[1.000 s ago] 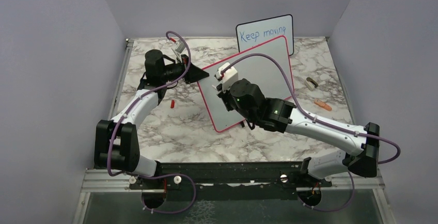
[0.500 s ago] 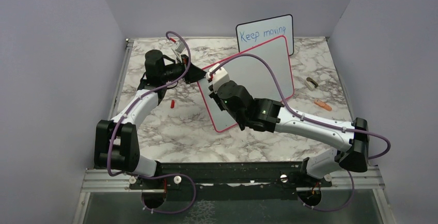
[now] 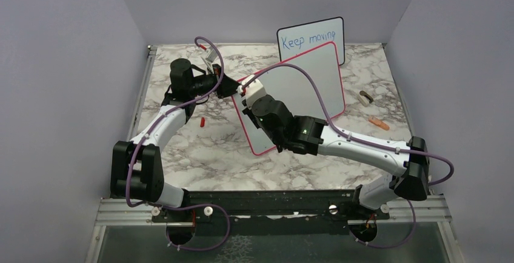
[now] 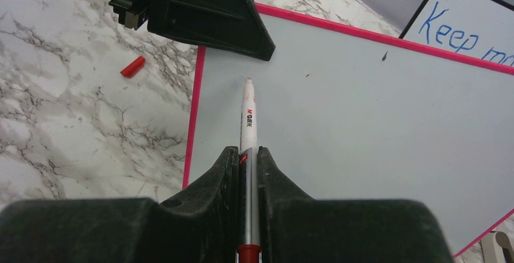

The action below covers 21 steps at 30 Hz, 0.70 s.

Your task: Write a sentence on the whiteboard

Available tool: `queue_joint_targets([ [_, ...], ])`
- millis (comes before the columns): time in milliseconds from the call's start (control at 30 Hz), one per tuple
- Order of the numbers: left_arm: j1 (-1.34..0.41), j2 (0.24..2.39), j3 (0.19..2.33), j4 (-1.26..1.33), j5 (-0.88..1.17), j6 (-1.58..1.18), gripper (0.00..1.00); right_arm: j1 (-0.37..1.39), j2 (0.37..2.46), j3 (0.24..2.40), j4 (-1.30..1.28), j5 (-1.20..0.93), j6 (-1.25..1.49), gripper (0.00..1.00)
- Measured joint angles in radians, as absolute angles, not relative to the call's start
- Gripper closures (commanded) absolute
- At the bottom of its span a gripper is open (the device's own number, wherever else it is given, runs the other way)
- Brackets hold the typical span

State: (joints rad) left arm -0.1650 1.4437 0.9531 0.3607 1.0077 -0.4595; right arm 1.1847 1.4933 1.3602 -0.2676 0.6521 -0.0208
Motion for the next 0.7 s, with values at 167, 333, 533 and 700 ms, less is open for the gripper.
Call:
queue_joint_targets([
  [167,-0.165,1.444,0.953,0.361,1.007,-0.460,1.00,1.185,1.506,1.360,-0.247,0.664,-0.028,1.00],
  [333,-0.165,1.444,0.953,0.361,1.007,-0.460,1.00,1.185,1.515,1.360,-0.225,0.674,-0.033,1.00],
  [533,-0.165,1.444,0.953,0.361,1.007,-0.460,1.00,1.185,1.533,1.360,-0.218,0.689,-0.039,1.00],
  [700,-0.165,1.444,0.953,0.361,1.005,-0.461,1.00,1.185,1.539,1.360,-0.215,0.698,-0.039,1.00],
])
